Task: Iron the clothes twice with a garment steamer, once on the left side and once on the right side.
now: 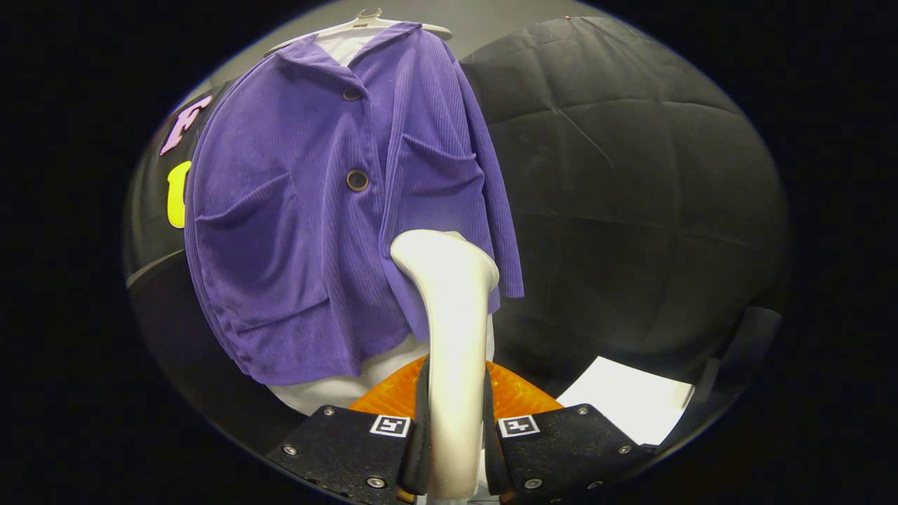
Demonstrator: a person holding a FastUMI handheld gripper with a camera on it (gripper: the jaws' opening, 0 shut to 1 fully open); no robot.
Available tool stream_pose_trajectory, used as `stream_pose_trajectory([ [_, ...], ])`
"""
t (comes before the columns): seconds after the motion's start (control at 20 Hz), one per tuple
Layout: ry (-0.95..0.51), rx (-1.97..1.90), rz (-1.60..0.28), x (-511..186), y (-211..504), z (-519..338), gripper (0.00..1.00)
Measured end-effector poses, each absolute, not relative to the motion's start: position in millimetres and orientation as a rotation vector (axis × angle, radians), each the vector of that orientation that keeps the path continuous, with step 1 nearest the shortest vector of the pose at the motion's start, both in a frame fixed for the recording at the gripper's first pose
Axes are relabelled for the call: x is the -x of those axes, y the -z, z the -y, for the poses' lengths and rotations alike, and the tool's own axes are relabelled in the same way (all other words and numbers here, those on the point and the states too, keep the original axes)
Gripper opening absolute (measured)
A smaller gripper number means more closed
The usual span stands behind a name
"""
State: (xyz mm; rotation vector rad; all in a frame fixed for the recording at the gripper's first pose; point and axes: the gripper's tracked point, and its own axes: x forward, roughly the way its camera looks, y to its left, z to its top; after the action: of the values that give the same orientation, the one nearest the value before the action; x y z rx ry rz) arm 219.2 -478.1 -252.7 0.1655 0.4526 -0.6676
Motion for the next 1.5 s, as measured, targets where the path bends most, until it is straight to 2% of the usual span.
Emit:
stream_pose_trajectory([
  [0.15,0.659,-0.184,-0.492,-203,268,464,0.31],
  [0.35,0.632,-0.172,-0.471,-178,254,436,0.31],
  [1.0,0.395,-0.017,-0.235,-93,70,263,0.31],
  [1.25,0.328,0.025,-0.166,-65,23,192,0.31],
  [1.5,0.311,0.040,-0.148,-44,7,138,0.31],
])
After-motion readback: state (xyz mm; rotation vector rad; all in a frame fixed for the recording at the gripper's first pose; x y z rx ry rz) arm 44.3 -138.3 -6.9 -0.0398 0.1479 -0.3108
